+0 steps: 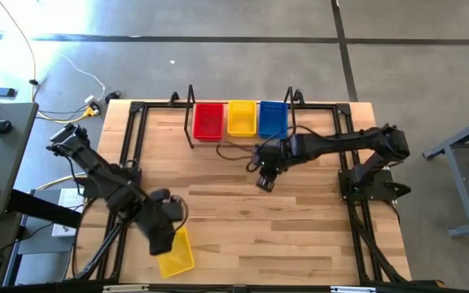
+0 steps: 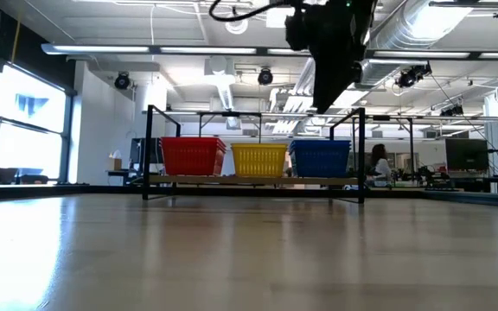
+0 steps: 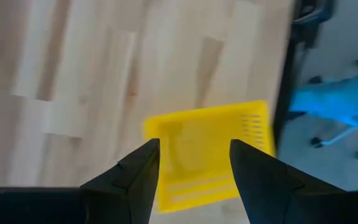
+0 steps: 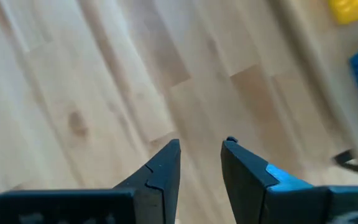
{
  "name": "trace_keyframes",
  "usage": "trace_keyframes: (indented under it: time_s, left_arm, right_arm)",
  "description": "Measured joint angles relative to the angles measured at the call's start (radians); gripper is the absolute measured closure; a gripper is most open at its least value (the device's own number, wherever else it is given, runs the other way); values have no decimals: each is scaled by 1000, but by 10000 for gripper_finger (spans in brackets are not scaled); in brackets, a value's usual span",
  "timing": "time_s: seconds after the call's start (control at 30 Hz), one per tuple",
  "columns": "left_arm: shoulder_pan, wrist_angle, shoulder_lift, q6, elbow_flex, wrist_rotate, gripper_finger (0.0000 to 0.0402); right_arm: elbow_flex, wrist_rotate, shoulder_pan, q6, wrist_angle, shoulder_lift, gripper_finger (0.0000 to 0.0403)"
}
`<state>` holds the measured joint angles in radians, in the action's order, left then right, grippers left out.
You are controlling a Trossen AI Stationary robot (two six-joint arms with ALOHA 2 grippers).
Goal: Stack baskets on shelf by color
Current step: Stack the yellow bin on top of the yellow bin
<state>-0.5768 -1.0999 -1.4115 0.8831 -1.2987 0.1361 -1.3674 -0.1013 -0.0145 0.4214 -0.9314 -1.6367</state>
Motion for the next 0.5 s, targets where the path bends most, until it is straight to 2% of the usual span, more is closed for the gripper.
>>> trace_keyframes:
  time_s: [0.3,0.5]
  left_arm:
    - [-199,128,-7,240,0,148,218]
    - [-279,142,-81,318,0,200,218]
  right_arm:
    - [1,-24,-142,139,-3,0,300]
    - [1,-53,-199,185,-4,0,300]
